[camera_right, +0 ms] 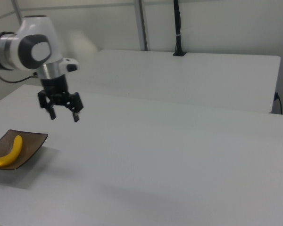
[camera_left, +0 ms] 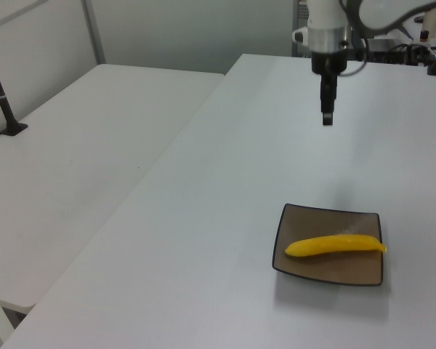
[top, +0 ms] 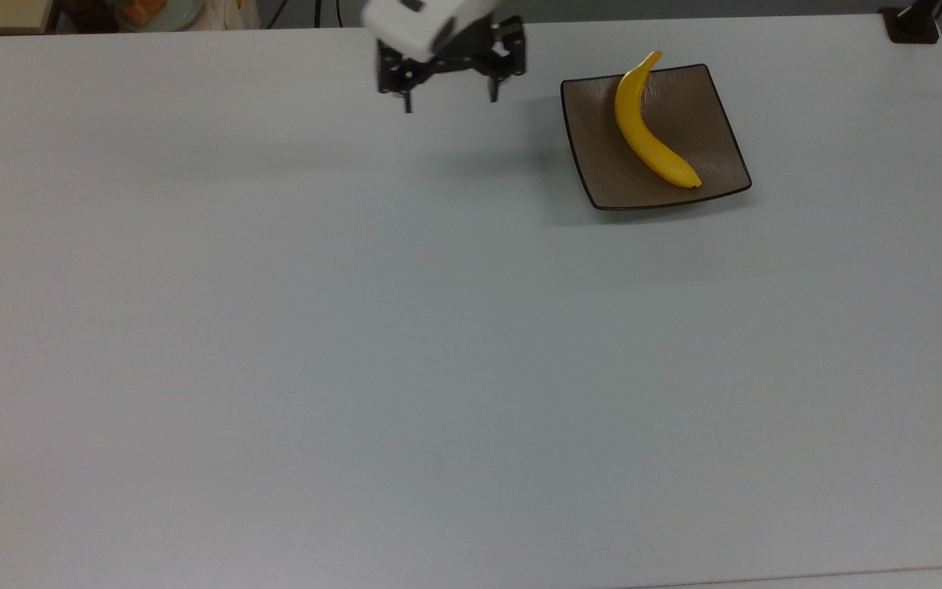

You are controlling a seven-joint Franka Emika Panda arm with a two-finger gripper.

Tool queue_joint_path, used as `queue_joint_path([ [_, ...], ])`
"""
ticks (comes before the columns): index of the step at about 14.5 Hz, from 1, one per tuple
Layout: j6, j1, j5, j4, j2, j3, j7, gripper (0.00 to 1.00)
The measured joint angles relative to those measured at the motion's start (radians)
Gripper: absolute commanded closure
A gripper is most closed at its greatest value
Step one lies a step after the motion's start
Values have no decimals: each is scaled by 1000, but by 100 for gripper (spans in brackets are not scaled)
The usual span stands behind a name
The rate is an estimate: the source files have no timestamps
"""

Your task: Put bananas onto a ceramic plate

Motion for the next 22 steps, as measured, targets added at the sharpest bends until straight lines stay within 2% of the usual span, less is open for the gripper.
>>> queue_joint_path([
  [3, 0, 0, 32, 15, -1, -77, -36, 0],
  [7, 0, 0, 71, 17, -3, -141, -87, 0],
  [13, 3, 3, 74, 17, -4, -147, -91, 0],
  [19, 3, 14, -10, 17, -4, -145, -92, 0],
  [22, 3, 14, -20, 17, -4, -145, -91, 0],
])
